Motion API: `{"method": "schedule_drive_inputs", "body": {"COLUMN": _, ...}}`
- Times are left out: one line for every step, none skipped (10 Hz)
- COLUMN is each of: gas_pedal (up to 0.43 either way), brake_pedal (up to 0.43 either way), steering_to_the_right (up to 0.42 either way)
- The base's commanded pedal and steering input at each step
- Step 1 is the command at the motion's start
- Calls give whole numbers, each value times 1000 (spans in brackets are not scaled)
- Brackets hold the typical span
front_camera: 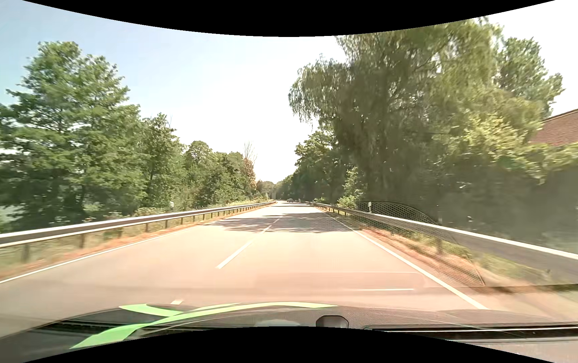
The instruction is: Follow the waypoints while adhering to traffic rules and regulations
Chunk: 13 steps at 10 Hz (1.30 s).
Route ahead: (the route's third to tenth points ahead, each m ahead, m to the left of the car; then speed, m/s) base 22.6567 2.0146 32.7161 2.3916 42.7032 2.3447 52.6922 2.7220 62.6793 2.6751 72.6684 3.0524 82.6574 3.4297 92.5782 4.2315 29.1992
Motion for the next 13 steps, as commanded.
{"method": "schedule_drive_inputs", "body": {"gas_pedal": 311, "brake_pedal": 0, "steering_to_the_right": -7}}
{"method": "schedule_drive_inputs", "body": {"gas_pedal": 311, "brake_pedal": 0, "steering_to_the_right": -7}}
{"method": "schedule_drive_inputs", "body": {"gas_pedal": 311, "brake_pedal": 0, "steering_to_the_right": -7}}
{"method": "schedule_drive_inputs", "body": {"gas_pedal": 280, "brake_pedal": 0, "steering_to_the_right": -7}}
{"method": "schedule_drive_inputs", "body": {"gas_pedal": 248, "brake_pedal": 0, "steering_to_the_right": -7}}
{"method": "schedule_drive_inputs", "body": {"gas_pedal": 248, "brake_pedal": 0, "steering_to_the_right": -7}}
{"method": "schedule_drive_inputs", "body": {"gas_pedal": 248, "brake_pedal": 0, "steering_to_the_right": -7}}
{"method": "schedule_drive_inputs", "body": {"gas_pedal": 248, "brake_pedal": 0, "steering_to_the_right": -7}}
{"method": "schedule_drive_inputs", "body": {"gas_pedal": 248, "brake_pedal": 0, "steering_to_the_right": -7}}
{"method": "schedule_drive_inputs", "body": {"gas_pedal": 248, "brake_pedal": 0, "steering_to_the_right": -7}}
{"method": "schedule_drive_inputs", "body": {"gas_pedal": 260, "brake_pedal": 0, "steering_to_the_right": -7}}
{"method": "schedule_drive_inputs", "body": {"gas_pedal": 268, "brake_pedal": 0, "steering_to_the_right": -7}}
{"method": "schedule_drive_inputs", "body": {"gas_pedal": 287, "brake_pedal": 0, "steering_to_the_right": -7}}
